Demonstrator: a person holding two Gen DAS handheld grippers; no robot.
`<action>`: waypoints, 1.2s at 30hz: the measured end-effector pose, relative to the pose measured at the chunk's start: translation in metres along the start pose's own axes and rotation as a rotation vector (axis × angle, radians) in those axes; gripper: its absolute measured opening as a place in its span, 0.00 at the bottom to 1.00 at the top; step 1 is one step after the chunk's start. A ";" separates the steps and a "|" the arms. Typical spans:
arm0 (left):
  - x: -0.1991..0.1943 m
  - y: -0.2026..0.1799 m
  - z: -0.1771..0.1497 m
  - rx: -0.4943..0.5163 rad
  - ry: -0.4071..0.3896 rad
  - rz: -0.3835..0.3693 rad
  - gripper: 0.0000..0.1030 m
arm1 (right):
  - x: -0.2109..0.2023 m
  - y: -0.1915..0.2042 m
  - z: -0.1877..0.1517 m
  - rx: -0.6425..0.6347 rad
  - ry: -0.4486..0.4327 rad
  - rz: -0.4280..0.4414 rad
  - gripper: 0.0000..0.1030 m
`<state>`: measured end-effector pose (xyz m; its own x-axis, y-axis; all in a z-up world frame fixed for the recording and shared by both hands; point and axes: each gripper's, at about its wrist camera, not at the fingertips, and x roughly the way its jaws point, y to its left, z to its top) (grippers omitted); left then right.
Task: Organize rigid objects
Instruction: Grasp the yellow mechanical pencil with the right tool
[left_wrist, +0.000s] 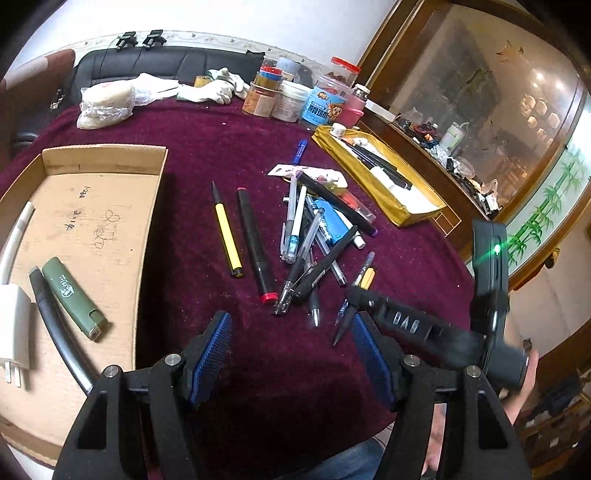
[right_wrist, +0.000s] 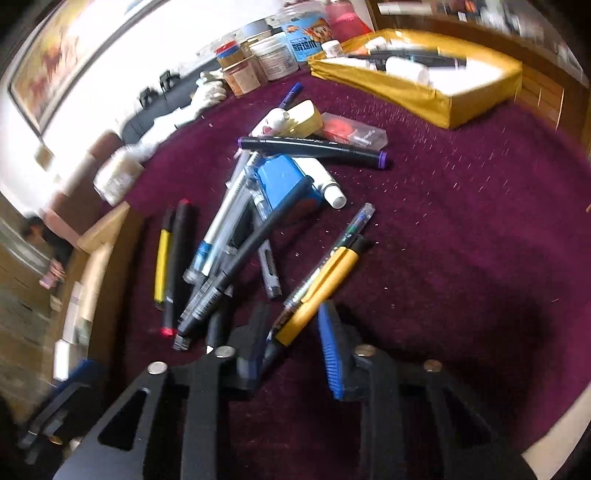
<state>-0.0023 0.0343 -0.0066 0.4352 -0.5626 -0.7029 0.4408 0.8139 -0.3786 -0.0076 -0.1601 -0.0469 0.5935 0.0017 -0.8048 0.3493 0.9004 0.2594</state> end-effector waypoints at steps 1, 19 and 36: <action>0.001 0.001 0.001 -0.005 0.004 -0.003 0.69 | -0.001 0.001 -0.002 -0.011 -0.006 -0.011 0.18; 0.009 -0.016 0.003 0.045 -0.001 0.003 0.69 | -0.009 -0.015 0.000 0.018 -0.019 0.102 0.46; 0.002 0.003 0.000 -0.006 -0.022 -0.008 0.69 | 0.000 -0.010 -0.004 -0.039 -0.037 -0.006 0.08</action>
<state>-0.0003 0.0354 -0.0085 0.4490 -0.5725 -0.6861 0.4395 0.8100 -0.3883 -0.0142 -0.1670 -0.0512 0.6184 -0.0195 -0.7856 0.3246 0.9168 0.2328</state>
